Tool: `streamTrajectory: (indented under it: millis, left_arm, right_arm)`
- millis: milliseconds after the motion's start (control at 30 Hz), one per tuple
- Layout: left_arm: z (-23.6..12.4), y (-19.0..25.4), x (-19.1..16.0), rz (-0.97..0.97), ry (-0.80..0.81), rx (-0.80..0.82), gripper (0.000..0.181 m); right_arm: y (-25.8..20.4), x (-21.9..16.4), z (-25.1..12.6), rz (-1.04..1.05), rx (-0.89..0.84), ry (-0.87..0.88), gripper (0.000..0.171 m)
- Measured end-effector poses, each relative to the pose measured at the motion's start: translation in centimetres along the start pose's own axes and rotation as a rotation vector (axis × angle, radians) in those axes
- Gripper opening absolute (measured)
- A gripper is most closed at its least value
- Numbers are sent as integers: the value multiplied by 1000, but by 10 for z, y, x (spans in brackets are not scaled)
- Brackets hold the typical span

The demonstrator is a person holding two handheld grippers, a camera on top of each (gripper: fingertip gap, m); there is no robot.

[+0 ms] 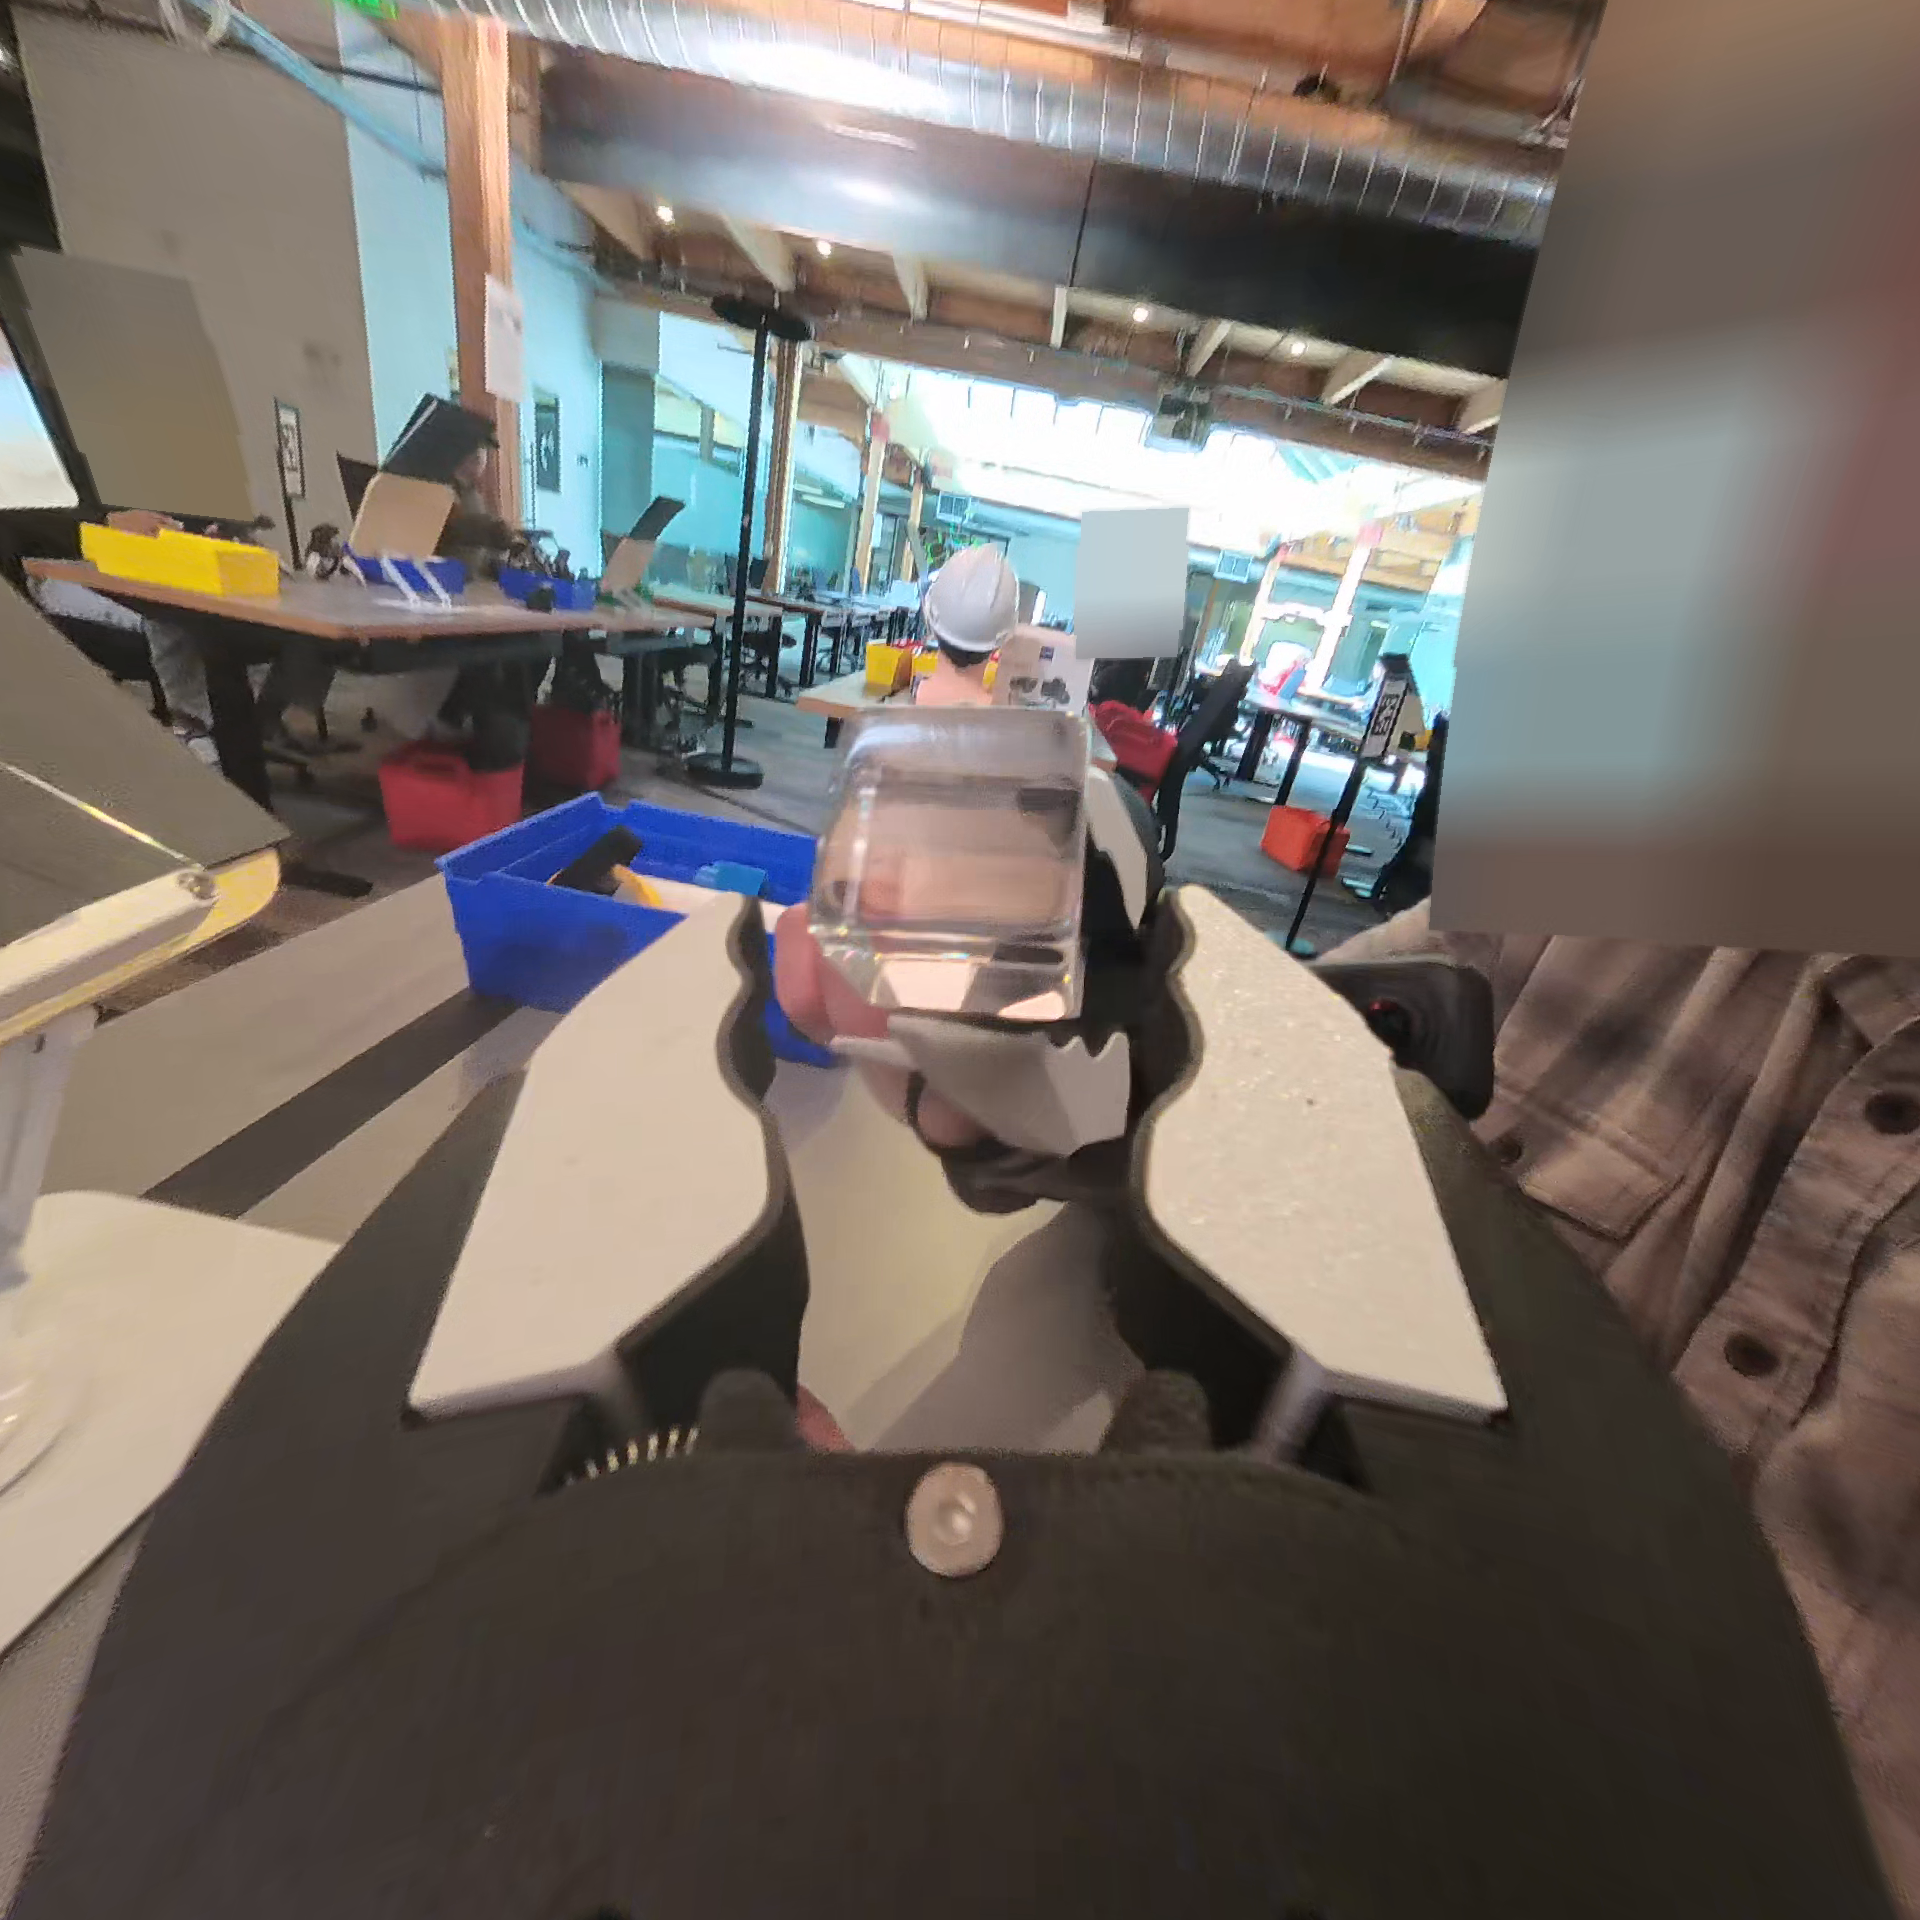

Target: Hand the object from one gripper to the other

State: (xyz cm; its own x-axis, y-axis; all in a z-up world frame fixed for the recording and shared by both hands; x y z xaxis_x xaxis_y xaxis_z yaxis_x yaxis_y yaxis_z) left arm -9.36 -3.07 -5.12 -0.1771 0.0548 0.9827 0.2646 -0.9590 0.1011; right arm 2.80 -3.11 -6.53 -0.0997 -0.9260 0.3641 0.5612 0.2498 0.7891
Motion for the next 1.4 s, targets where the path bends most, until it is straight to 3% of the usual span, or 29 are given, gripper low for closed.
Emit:
streamTrajectory:
  millis: [33,233,400,567,733,867,1000,1233,1400]
  left_arm:
    - [3,2,-2,7,18,3,70]
    - [9,6,-7,11,181,77,51]
    - [9,7,-8,41,172,121,47]
    - [0,5,4,242,-75,258,46]
    - [-9,4,20,630,-398,566,47]
    - [-2,5,13,989,-642,823,47]
    - [18,5,-8,1354,-894,973,47]
    - [41,-1,-33,1542,-1038,1017,47]
    - [52,-2,-45,1602,-1089,977,47]
  right_arm:
    - [-2,0,0,3,-9,-1,42]
    - [-8,3,0,41,-59,3,43]
    - [-7,2,-2,52,-30,15,43]
    - [0,-3,-7,98,267,55,69]
    - [25,-24,-4,451,478,-101,45]
    - [40,-40,3,854,537,-205,58]
    - [40,-49,7,1021,541,-332,64]
    - [14,-60,12,1085,499,-511,57]
    - [8,-65,11,1087,463,-513,44]
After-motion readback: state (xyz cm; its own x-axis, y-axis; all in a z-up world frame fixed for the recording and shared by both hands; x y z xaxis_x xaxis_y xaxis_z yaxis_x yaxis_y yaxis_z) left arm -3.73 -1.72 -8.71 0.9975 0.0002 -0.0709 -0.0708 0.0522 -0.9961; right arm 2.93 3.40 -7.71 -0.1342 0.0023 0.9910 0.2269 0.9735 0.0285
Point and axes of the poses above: each gripper's, where its closed fingertips meet, z out along the fingers, x out of its top, y = z × x across the jaws, the point moved 9 cm from there along -z, back along the fingers, and after that the axes turned 5 degrees about z, right-handed, at the moved point
